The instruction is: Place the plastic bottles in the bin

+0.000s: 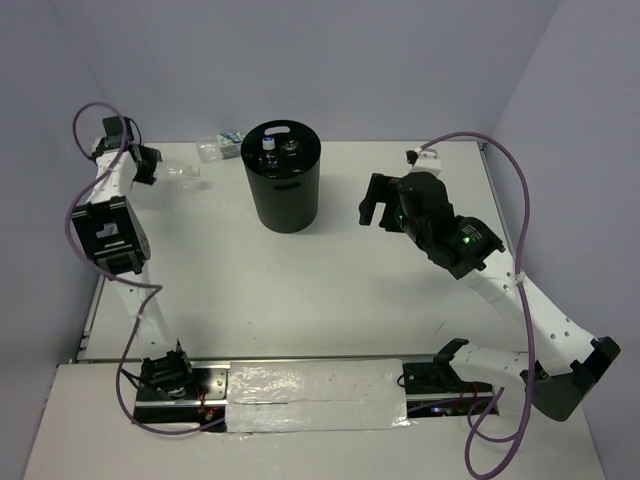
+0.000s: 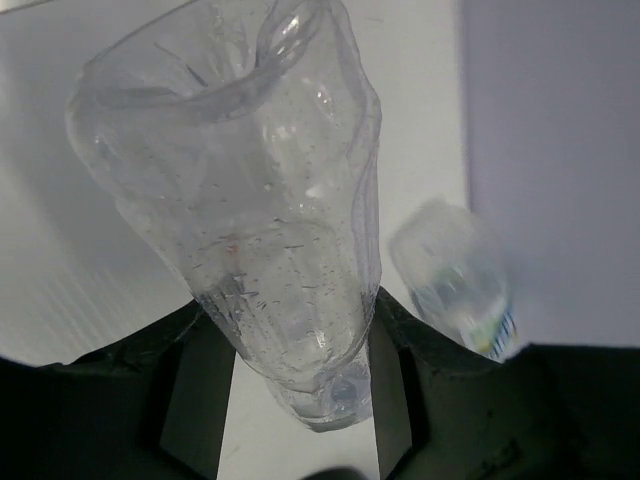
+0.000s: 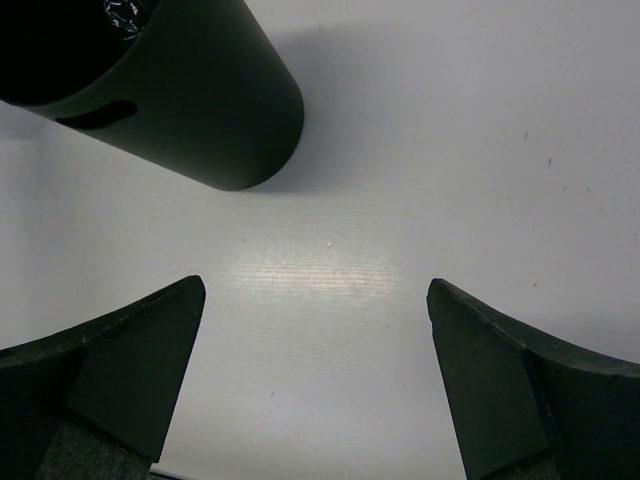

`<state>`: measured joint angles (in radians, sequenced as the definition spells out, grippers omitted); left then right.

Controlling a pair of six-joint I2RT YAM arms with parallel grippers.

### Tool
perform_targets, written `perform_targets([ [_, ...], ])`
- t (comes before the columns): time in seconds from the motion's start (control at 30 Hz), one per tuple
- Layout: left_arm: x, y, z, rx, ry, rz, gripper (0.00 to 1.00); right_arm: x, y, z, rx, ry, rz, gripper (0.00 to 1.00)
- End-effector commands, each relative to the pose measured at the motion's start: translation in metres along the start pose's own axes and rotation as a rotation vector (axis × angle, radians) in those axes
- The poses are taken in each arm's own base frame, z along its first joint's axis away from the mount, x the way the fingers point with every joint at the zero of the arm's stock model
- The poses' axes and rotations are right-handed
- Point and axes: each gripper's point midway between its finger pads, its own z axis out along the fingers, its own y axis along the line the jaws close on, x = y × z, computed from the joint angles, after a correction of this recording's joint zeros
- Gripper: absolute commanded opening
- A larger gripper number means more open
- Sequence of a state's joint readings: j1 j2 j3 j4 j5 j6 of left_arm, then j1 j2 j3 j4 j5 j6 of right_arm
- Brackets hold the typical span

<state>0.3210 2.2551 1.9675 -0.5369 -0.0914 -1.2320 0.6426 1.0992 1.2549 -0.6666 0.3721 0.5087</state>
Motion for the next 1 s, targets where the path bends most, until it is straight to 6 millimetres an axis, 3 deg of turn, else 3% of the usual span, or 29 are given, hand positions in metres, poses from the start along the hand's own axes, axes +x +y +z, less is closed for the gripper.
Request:
perform_targets([
  [0.0, -0.019, -0.122, -0.157, 0.419, -0.183, 0.331, 0.4, -0.022, 0.005, -0.015, -0.041, -0.075, 0.045, 1.0],
  [0.03, -0.014, -0.135, -0.181, 0.475, -0.213, 0.392, 0.4, -0.024, 0.004, -0.02, -0.045, -0.085, 0.053, 1.0],
  [0.07, -0.002, -0.156, -0.226, 0.57, -0.274, 0.512, 0.41, -0.022, 0.002, -0.022, -0.042, -0.086, 0.058, 1.0],
  [0.13, 0.013, -0.173, -0.268, 0.649, -0.341, 0.619, 0.42, -0.024, -0.002, -0.03, -0.049, -0.102, 0.071, 1.0],
  [0.17, 0.039, -0.186, -0.296, 0.71, -0.371, 0.734, 0.42, -0.022, -0.004, -0.032, -0.044, -0.098, 0.079, 1.0],
  [0.2, 0.043, -0.193, -0.322, 0.751, -0.418, 0.774, 0.44, -0.022, -0.006, -0.034, -0.043, -0.102, 0.082, 1.0],
  [0.23, 0.076, -0.204, -0.349, 0.826, -0.428, 0.873, 0.45, -0.02, -0.009, -0.038, -0.039, -0.104, 0.092, 1.0],
  [0.3, 0.099, -0.21, -0.373, 0.863, -0.46, 0.947, 0.47, -0.018, -0.011, -0.042, -0.041, -0.105, 0.104, 1.0],
  [0.33, 0.124, -0.214, -0.39, 0.91, -0.469, 1.019, 0.48, -0.015, -0.013, -0.043, -0.04, -0.101, 0.111, 1.0],
  [0.4, 0.146, -0.216, -0.397, 0.916, -0.487, 1.075, 0.5, -0.015, -0.016, -0.048, -0.043, -0.106, 0.127, 1.0],
  [0.43, 0.17, -0.216, -0.398, 0.932, -0.48, 1.134, 0.5, -0.014, -0.018, -0.052, -0.041, -0.109, 0.133, 1.0],
  [0.47, 0.181, -0.215, -0.398, 0.937, -0.478, 1.159, 0.5, -0.013, -0.019, -0.053, -0.04, -0.11, 0.137, 1.0],
  [0.6, 0.231, -0.205, -0.393, 0.941, -0.476, 1.279, 0.49, -0.009, -0.028, -0.058, -0.018, -0.112, 0.148, 1.0],
  [0.77, 0.254, -0.196, -0.376, 0.912, -0.461, 1.333, 0.49, -0.008, -0.032, -0.064, -0.013, -0.117, 0.155, 1.0],
  [0.9, 0.274, -0.176, -0.354, 0.884, -0.399, 1.385, 0.51, -0.01, -0.03, -0.067, -0.031, -0.119, 0.164, 1.0],
  [0.97, 0.279, -0.169, -0.354, 0.88, -0.387, 1.385, 0.51, -0.011, -0.029, -0.067, -0.034, -0.123, 0.166, 1.0],
])
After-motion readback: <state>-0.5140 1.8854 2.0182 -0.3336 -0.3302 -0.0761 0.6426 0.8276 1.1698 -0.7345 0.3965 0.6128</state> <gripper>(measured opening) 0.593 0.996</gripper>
